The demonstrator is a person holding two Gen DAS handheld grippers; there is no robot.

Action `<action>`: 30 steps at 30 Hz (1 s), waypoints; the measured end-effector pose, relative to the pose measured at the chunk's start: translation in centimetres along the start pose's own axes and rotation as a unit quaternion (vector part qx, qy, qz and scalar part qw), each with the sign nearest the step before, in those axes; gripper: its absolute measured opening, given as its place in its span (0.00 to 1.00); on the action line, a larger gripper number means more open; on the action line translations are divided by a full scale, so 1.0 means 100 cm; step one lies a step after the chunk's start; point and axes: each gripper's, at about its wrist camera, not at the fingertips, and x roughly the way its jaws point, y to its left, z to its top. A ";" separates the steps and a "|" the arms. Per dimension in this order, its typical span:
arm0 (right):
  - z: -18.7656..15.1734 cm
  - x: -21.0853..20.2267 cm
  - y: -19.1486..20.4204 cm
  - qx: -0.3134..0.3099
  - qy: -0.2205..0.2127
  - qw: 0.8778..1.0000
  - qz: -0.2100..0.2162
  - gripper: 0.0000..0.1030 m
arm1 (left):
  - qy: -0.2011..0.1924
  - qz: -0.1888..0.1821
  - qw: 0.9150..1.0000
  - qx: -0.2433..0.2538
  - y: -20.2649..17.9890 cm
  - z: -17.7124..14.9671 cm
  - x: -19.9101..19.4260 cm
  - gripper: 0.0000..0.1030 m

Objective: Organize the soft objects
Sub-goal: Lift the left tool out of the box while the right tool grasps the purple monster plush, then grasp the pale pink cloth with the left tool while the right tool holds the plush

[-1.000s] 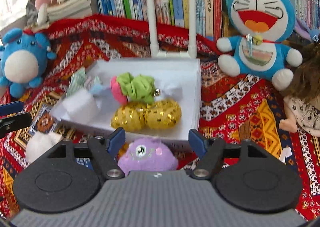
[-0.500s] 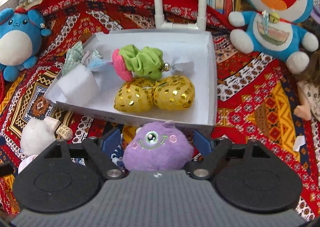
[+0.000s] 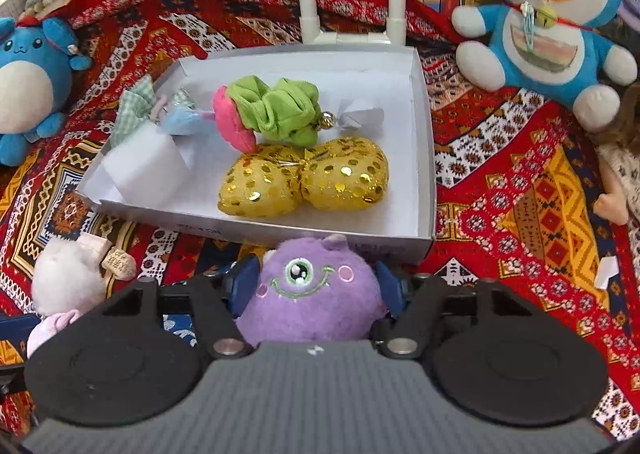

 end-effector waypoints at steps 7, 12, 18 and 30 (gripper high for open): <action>-0.004 -0.043 -0.001 0.001 -0.066 0.998 0.011 0.60 | -0.007 0.001 1.000 -0.003 0.001 -0.003 -0.002 0.65; -0.017 -0.079 -0.010 0.011 -0.116 0.993 0.020 0.60 | -0.016 0.000 1.000 -0.014 0.006 -0.003 -0.007 0.65; -0.053 -0.102 -0.025 0.029 -0.160 0.987 0.010 0.61 | -0.029 0.005 0.999 -0.015 0.007 -0.006 -0.017 0.61; -0.126 -0.100 -0.045 0.043 -0.233 0.971 0.023 0.61 | -0.075 0.037 0.995 0.046 -0.003 -0.030 -0.028 0.58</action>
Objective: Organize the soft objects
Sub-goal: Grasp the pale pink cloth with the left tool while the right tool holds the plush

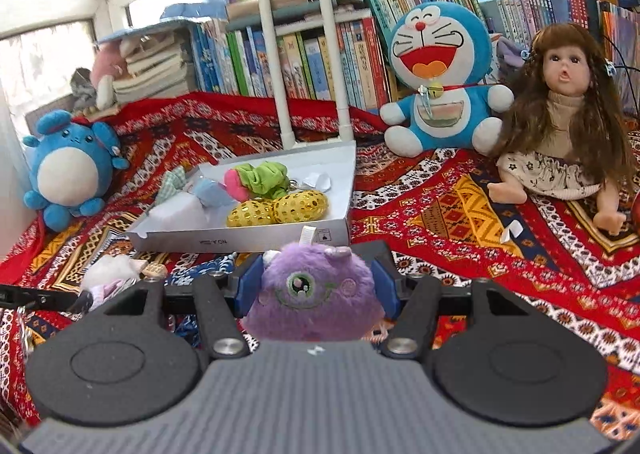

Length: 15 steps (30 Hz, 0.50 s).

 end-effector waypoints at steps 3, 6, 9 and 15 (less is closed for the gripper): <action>-0.015 -0.005 0.000 -0.007 -0.013 1.000 0.006 0.61 | -0.029 0.008 0.999 0.043 -0.009 -0.015 -0.006 0.58; -0.026 -0.004 -0.003 0.001 -0.008 1.000 0.005 0.62 | -0.037 0.018 0.996 0.077 -0.017 -0.026 -0.009 0.58; -0.036 -0.002 -0.008 0.017 -0.004 1.000 0.010 0.62 | -0.041 0.019 0.995 0.094 -0.020 -0.035 -0.008 0.57; -0.042 -0.005 -0.008 0.017 -0.015 1.000 0.011 0.62 | -0.054 0.010 0.993 0.103 -0.030 -0.040 -0.004 0.56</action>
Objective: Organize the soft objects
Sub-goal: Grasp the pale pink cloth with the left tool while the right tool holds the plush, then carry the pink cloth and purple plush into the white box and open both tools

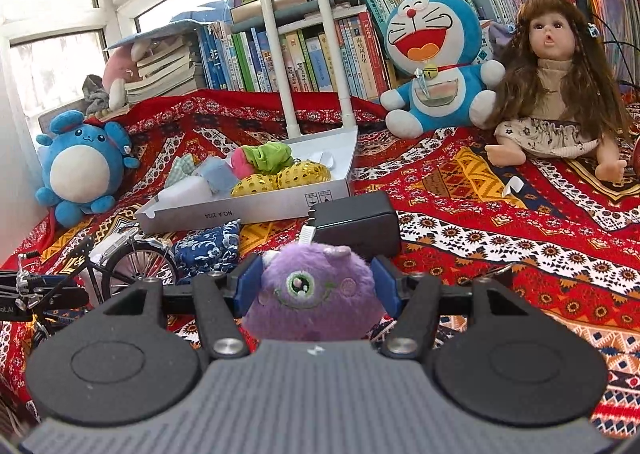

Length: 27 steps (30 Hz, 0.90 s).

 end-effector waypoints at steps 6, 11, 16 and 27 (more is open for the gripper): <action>-0.001 0.000 0.003 -0.010 -0.001 1.000 -0.001 0.62 | -0.008 0.007 1.000 0.011 -0.003 0.001 0.012 0.45; -0.001 0.001 0.003 -0.010 -0.002 1.000 0.000 0.62 | -0.007 0.011 1.000 0.006 0.001 0.002 0.017 0.29; -0.001 0.001 0.003 -0.010 -0.003 1.000 -0.001 0.62 | -0.008 0.016 1.000 -0.006 0.003 0.004 0.013 0.20; 0.020 -0.004 0.004 -0.003 -0.027 0.999 0.020 0.62 | -0.048 0.028 0.997 -0.050 0.019 0.038 -0.007 0.19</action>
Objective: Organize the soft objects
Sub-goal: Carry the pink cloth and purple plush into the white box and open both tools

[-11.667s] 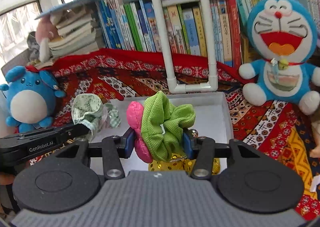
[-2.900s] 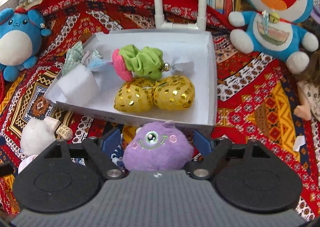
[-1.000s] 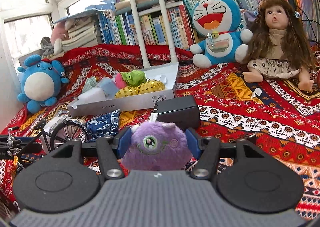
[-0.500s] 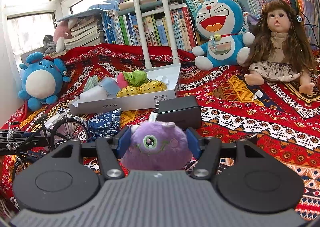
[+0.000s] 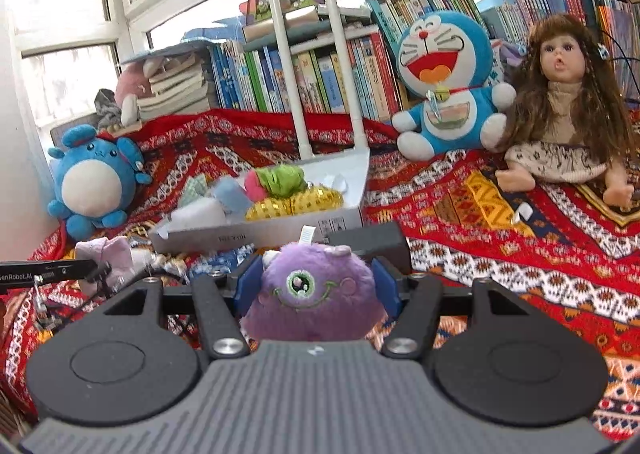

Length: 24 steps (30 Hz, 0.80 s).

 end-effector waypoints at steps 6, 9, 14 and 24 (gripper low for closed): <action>0.028 0.007 0.002 -0.006 -0.012 1.000 0.002 0.62 | -0.020 -0.007 1.000 -0.019 0.008 0.035 0.002 0.19; 0.045 0.017 0.002 -0.001 -0.013 1.000 0.003 0.62 | -0.026 -0.012 0.999 -0.032 0.011 0.052 0.011 0.19; 0.070 0.043 0.002 0.015 -0.003 1.000 0.005 0.62 | -0.021 -0.026 0.998 -0.053 0.016 0.074 0.035 0.19; 0.108 0.117 0.002 0.058 0.035 0.998 0.012 0.62 | 0.007 -0.012 0.998 -0.067 0.011 0.106 0.111 0.19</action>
